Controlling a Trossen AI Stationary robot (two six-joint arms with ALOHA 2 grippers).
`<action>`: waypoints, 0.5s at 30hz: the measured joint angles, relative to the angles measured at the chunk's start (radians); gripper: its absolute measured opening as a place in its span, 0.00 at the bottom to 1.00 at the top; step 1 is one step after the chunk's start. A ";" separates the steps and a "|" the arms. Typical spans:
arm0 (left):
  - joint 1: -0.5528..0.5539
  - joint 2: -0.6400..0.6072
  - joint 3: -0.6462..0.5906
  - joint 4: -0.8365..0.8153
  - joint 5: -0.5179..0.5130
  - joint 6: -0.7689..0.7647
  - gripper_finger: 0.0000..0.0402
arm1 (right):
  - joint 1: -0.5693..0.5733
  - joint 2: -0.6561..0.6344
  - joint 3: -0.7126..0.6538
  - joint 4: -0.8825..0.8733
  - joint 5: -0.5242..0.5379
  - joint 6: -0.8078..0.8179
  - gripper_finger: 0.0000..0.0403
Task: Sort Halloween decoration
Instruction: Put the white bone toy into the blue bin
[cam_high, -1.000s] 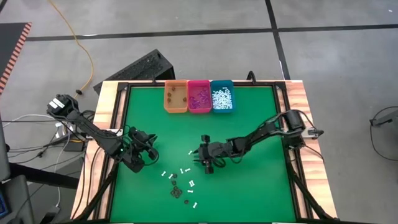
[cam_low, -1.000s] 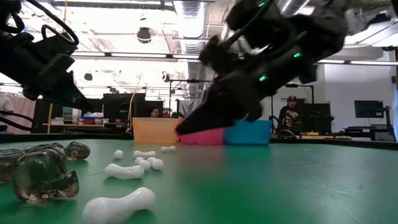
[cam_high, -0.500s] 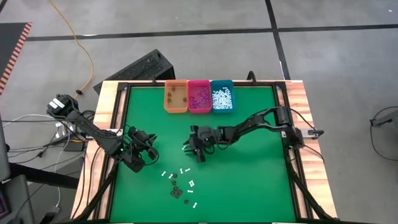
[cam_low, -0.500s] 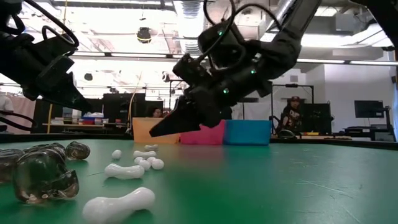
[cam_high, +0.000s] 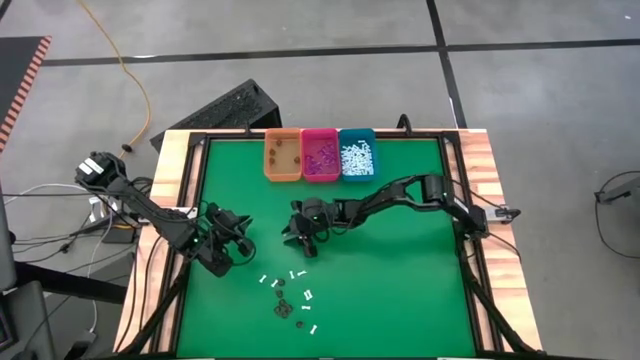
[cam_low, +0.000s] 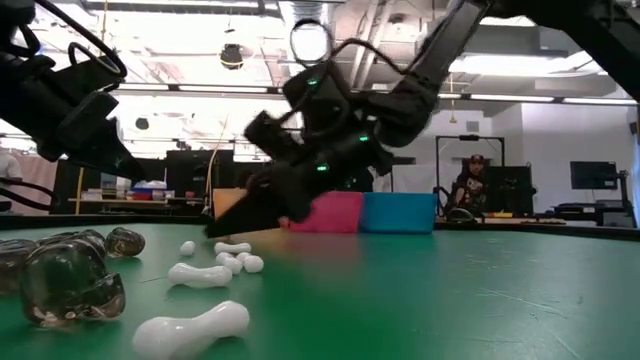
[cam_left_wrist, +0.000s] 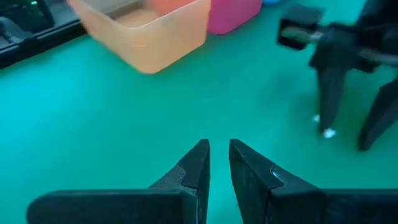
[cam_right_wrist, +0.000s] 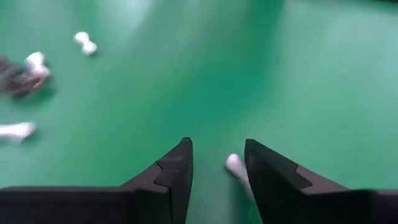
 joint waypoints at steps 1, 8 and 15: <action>0.002 0.001 0.000 -0.001 0.006 -0.002 0.13 | -0.002 0.015 0.024 -0.013 0.000 -0.003 0.43; 0.004 0.002 -0.002 -0.019 0.023 -0.007 0.13 | -0.012 0.033 0.075 -0.151 -0.007 -0.004 0.39; 0.004 0.002 -0.001 -0.022 0.024 -0.010 0.13 | -0.013 0.034 0.076 -0.173 -0.017 0.015 0.22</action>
